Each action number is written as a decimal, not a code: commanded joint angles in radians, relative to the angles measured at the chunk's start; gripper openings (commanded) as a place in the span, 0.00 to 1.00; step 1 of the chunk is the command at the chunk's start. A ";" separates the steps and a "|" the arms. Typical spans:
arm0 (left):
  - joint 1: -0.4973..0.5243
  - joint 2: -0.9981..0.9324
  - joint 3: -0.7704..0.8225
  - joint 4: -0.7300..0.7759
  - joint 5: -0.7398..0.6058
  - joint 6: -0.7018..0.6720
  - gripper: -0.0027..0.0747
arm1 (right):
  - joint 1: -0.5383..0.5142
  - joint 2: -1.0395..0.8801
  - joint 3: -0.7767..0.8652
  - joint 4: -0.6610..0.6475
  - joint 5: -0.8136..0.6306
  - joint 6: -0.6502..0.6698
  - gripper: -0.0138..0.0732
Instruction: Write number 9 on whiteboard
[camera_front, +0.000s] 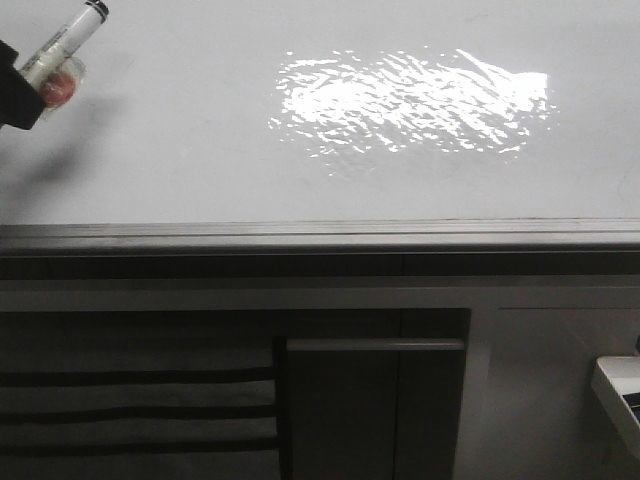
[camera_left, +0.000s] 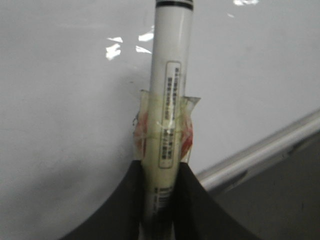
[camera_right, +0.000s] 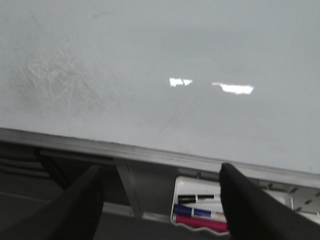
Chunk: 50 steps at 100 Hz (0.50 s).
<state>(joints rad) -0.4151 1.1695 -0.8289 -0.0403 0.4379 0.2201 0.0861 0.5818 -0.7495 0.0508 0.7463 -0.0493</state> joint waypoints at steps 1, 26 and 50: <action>-0.041 -0.025 -0.114 -0.017 0.163 0.083 0.01 | -0.008 0.075 -0.089 0.030 0.053 -0.043 0.66; -0.179 0.009 -0.241 -0.235 0.445 0.445 0.01 | 0.022 0.299 -0.244 0.432 0.277 -0.474 0.66; -0.330 0.033 -0.258 -0.258 0.419 0.559 0.01 | 0.169 0.476 -0.334 0.634 0.369 -0.881 0.66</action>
<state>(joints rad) -0.6951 1.2192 -1.0492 -0.2661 0.9116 0.7417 0.2038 1.0232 -1.0313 0.5936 1.1258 -0.7906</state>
